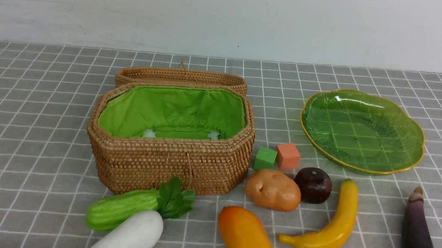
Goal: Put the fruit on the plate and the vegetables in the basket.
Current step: Take a daikon with your left arm and place it on the basket on the left.
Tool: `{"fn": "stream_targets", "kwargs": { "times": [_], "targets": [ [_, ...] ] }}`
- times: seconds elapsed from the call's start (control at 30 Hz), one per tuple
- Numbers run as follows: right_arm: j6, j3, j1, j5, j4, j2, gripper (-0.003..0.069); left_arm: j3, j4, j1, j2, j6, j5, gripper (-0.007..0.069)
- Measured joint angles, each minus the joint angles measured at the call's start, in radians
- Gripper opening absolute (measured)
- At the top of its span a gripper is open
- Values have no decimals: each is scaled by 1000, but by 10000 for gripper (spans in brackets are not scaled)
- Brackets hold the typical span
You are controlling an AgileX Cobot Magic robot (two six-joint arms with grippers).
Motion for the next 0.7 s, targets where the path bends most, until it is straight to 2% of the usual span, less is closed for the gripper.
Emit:
{"fn": "stream_targets", "kwargs": {
  "times": [0.27,0.53,0.7],
  "targets": [
    [0,0,0,0,0,0,241,0,-7,0,0,0,-6,238],
    [0,0,0,0,0,0,241,0,-45,0,0,0,-150,238],
    [0,0,0,0,0,0,241,0,-45,0,0,0,-174,238]
  ]
}}
